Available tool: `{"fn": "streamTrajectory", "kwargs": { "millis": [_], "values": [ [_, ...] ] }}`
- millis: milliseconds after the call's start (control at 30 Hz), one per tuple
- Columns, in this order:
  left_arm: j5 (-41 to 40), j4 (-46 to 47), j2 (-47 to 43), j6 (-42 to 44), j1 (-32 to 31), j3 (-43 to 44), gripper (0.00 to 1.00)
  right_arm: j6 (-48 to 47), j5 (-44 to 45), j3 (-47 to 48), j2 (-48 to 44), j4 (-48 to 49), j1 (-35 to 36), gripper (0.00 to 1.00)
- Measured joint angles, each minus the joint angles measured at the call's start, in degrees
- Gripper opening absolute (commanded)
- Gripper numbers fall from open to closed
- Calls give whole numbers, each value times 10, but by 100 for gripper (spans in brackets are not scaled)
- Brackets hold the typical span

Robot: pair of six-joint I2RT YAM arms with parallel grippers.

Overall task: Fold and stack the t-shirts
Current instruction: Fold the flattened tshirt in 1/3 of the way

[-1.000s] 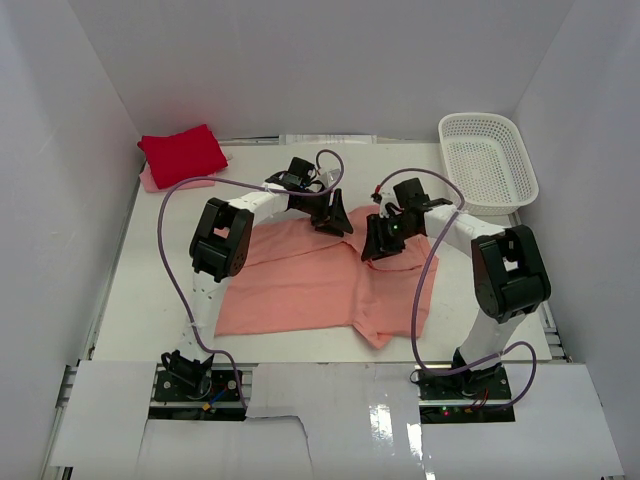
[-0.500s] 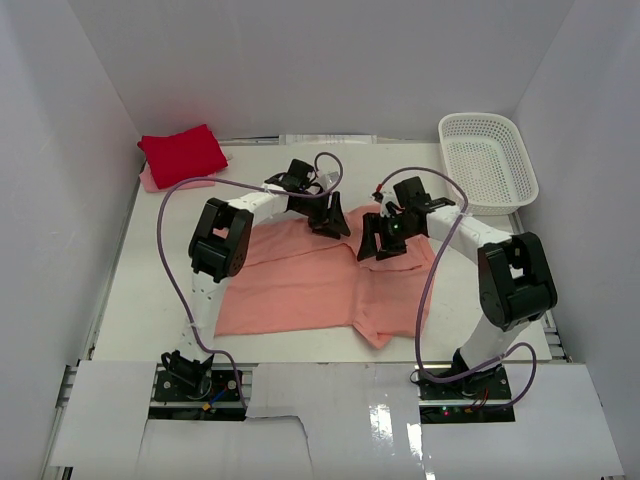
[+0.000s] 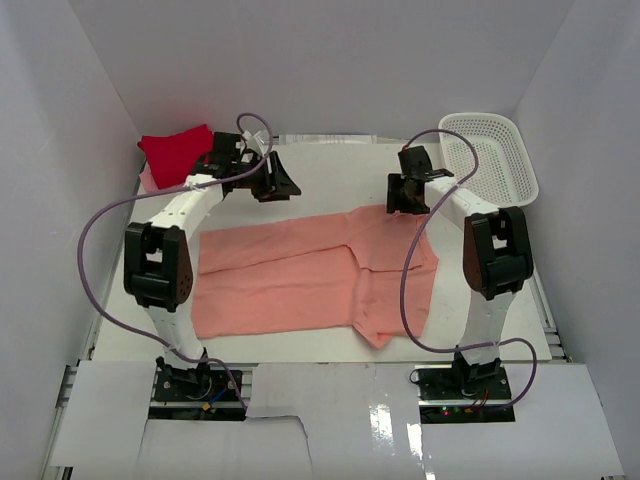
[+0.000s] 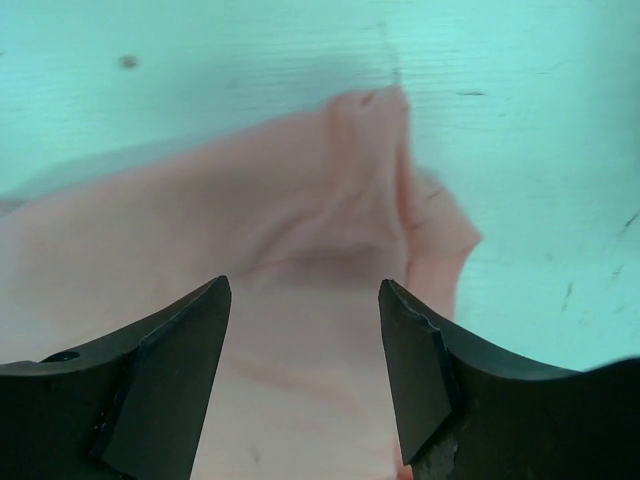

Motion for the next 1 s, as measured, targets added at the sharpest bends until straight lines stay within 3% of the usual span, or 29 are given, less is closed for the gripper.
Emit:
{"fn": "streamTrajectory", "kwargs": {
  "millis": [233, 467, 733, 833, 867, 1000],
  "values": [
    [3, -12, -101, 7, 85, -68, 60, -2, 31, 35, 78, -6, -63, 68],
    [-23, -22, -57, -6, 244, -187, 60, -4, 29, 73, 89, -3, -83, 64],
    [-52, -24, -49, -12, 237, -210, 60, -1, -15, 78, 122, -2, -86, 60],
    [-65, -23, -49, -12, 237, -210, 60, -2, -32, 79, 125, 1, -92, 29],
    [-69, -21, -49, -11, 238, -210, 60, -1, -38, 79, 125, 0, -95, 12],
    [-87, -16, -31, -11, 245, -210, 60, 10, -63, 79, 126, 0, -109, 8]
  ]
}}
